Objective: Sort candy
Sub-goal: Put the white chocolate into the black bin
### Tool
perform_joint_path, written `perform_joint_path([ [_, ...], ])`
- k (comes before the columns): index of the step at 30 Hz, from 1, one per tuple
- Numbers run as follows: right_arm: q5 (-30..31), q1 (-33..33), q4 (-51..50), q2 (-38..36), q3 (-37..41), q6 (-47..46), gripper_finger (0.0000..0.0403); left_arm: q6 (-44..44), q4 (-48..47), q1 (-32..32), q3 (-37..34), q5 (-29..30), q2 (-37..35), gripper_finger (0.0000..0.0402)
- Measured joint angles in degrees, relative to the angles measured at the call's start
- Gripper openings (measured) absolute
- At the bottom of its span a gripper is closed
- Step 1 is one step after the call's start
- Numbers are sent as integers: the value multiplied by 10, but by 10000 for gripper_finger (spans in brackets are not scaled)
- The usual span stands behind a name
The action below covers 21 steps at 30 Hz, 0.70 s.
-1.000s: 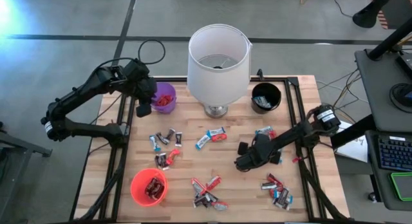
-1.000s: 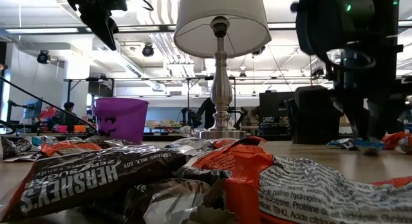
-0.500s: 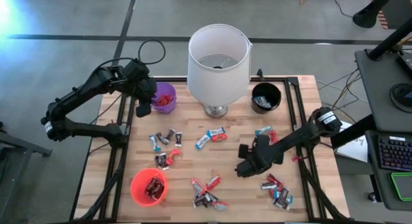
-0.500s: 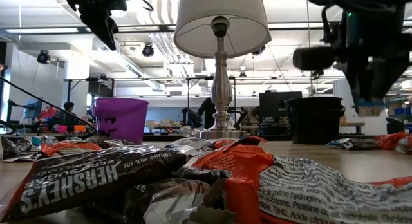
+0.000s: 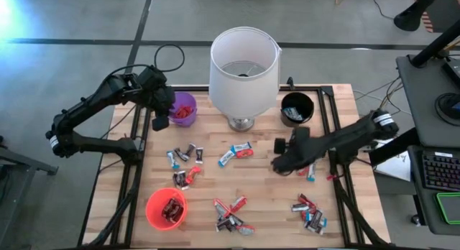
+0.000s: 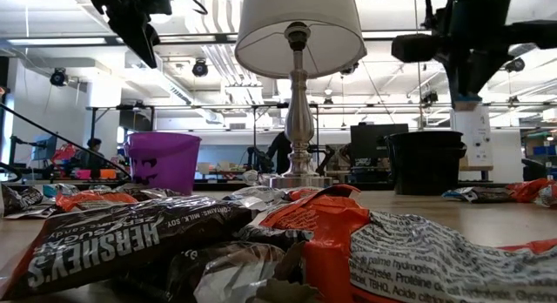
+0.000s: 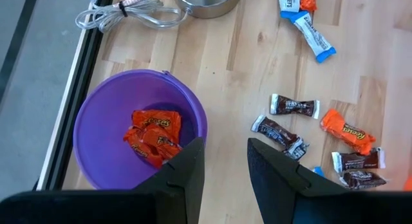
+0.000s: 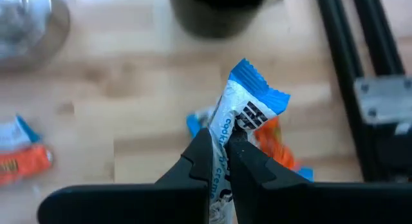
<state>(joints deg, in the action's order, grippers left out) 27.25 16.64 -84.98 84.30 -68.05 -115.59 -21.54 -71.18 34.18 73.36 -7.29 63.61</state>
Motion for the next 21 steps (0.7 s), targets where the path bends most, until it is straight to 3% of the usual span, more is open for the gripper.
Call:
perform_joint_path([
  [11,62,-136,2,-156,68,127,18,28,7,0,0,0,0,100],
  [21,104,-252,55,-186,68,266,18,51,15,0,0,0,0,100],
])
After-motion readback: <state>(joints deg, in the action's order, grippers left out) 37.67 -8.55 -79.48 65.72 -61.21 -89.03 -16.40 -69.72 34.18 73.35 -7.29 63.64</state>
